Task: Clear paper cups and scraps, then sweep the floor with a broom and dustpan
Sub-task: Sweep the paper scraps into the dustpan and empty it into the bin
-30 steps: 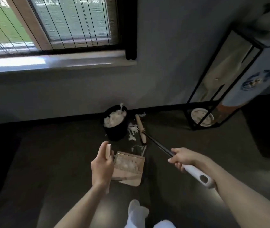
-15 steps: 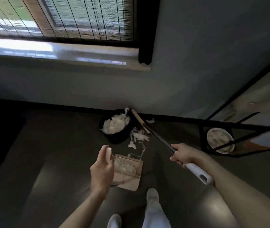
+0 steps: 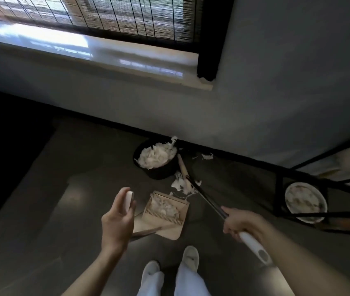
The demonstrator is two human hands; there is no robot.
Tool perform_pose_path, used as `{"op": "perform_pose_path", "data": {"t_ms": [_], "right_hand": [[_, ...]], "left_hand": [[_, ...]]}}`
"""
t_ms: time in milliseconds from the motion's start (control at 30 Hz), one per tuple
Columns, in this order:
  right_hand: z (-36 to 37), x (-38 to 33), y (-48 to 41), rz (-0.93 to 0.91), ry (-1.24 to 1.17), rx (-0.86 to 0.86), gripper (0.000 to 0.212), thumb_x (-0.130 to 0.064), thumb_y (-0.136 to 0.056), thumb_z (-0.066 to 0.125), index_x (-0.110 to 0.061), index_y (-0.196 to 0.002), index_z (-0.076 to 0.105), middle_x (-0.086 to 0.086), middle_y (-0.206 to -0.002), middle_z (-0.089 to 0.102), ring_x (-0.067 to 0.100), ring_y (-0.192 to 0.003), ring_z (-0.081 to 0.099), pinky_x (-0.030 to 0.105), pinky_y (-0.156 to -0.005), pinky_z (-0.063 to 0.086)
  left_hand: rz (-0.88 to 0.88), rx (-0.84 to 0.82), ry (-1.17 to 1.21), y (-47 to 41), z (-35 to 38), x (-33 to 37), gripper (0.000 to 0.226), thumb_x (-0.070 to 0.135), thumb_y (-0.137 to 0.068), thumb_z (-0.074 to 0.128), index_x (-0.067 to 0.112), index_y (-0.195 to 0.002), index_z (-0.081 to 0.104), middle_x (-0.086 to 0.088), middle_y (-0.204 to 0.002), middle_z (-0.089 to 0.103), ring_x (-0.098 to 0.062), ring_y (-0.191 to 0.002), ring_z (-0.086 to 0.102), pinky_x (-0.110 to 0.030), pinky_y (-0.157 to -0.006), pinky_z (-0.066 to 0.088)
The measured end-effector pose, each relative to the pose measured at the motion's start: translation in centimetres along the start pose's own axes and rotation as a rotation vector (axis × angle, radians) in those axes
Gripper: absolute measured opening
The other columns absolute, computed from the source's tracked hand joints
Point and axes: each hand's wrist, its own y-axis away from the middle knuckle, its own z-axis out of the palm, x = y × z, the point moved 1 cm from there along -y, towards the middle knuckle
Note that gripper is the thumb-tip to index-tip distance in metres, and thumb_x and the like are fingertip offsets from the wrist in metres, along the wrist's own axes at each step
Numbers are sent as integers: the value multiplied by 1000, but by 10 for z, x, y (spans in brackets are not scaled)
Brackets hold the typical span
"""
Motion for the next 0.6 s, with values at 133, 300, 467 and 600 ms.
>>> {"op": "perform_pose_path", "data": {"t_ms": [133,300,467,600], "right_hand": [[-13,22,24,-50,5,103,82,-1,-84,59,-37,-150,26,11,-76,59,12,-35,48,20,-38,40],[-59,4,35,-109,133,147,84,-8,-88,63,-34,-152,17,12,-80,65,9,-38,54,20,-42,43],[-78,-18,-1,-43,546,219,84,-14,-94,54,-25,-154,-3,11,-151,36,27,-124,50,29,-92,46],[-37,-4,-23,7,510,132,82,-4,-92,47,-33,-154,2,12,-151,35,30,-126,48,32,-89,50]], "left_hand": [[-1,-9,-1,4,3,6,33,25,-88,67,32,-119,63,9,-89,67,-7,-75,62,-12,-65,38],[10,-35,32,9,12,13,34,25,-88,67,33,-120,63,10,-93,68,-5,-82,63,-9,-68,38],[-21,-3,30,-2,5,3,31,27,-88,68,39,-116,63,16,-77,63,2,-64,59,-19,-62,45],[0,11,60,-6,6,0,29,24,-87,68,40,-110,64,21,-81,65,9,-69,60,-7,-59,42]]}}
